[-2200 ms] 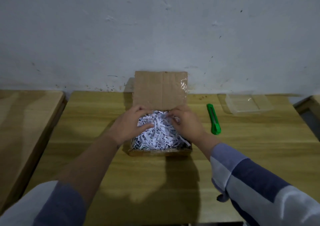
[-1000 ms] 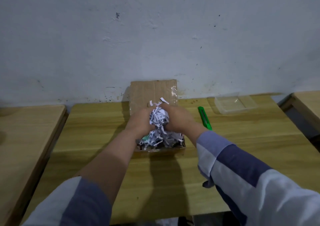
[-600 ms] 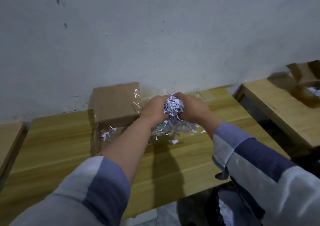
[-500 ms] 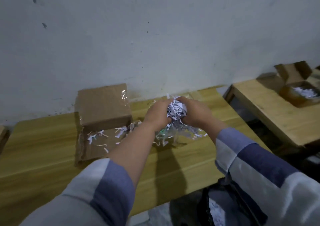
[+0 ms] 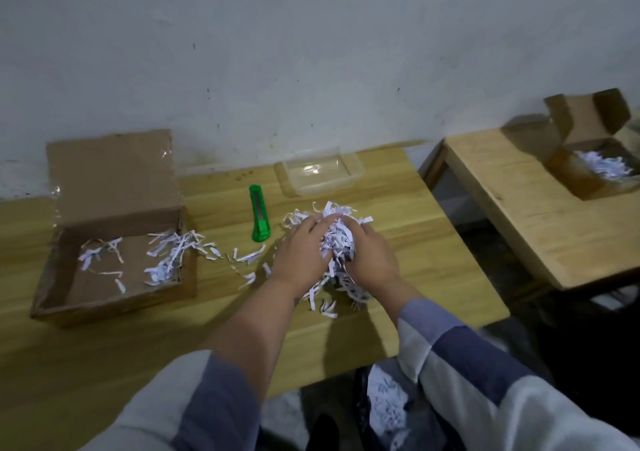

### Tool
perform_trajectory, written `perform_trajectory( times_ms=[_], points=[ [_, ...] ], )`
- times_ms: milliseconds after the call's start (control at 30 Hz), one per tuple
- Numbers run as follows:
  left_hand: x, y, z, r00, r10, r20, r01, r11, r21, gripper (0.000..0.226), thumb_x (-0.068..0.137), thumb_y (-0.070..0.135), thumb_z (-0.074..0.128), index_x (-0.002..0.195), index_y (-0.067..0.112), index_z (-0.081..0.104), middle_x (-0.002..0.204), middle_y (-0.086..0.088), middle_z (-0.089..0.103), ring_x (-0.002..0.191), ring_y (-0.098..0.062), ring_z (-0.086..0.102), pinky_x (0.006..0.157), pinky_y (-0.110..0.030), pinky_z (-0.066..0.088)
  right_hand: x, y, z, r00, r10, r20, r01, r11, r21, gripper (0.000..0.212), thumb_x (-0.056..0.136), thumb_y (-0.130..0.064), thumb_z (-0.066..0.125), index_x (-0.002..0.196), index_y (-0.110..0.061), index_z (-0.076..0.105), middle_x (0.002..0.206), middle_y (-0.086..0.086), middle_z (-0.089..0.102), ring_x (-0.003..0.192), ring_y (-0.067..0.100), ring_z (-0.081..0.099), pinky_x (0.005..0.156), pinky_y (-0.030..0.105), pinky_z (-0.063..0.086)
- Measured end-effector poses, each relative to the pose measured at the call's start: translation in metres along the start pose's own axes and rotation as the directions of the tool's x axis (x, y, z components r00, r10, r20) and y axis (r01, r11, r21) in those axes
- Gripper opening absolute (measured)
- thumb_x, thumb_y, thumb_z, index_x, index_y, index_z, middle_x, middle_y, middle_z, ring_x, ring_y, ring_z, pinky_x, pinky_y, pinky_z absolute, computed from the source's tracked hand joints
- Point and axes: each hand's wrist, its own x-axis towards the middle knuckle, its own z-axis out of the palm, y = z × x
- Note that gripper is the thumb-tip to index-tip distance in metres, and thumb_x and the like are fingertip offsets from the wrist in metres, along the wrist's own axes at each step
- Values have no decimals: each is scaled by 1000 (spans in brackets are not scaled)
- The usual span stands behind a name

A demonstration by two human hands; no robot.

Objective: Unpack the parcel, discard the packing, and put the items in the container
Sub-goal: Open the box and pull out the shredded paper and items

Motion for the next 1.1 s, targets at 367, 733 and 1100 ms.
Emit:
perform_trajectory(
  times_ms=[367, 733, 1100],
  points=[
    [15, -10, -49, 979, -115, 169, 87, 983, 161, 64, 82, 61, 57, 140, 43, 37, 149, 8, 40, 138, -21, 33, 112, -46, 17, 35, 6, -36, 967, -56, 247, 24, 991, 130, 78, 81, -11, 67, 146, -29, 28, 146, 13, 40, 129, 33, 45, 103, 37, 40],
    [-4, 3, -13, 991, -64, 118, 64, 998, 9, 41, 94, 42, 52, 131, 25, 52, 142, 2, 44, 127, -21, 46, 103, -36, 37, 2, 14, -29, 997, -56, 57, 51, 995, 90, 25, 84, -3, 54, 100, -16, 68, 104, 13, 60, 93, 34, 60, 76, 37, 51],
    [-13, -27, -28, 928, -372, -29, 357, 908, -217, 38, 99, 22, 48, 135, 13, 50, 142, -13, 48, 124, -31, 50, 96, -32, 40, -8, 25, -36, 992, -21, 123, 14, 998, 54, 53, 80, -5, 58, 126, -30, 58, 145, 1, 47, 132, 29, 43, 109, 44, 35]
  ],
)
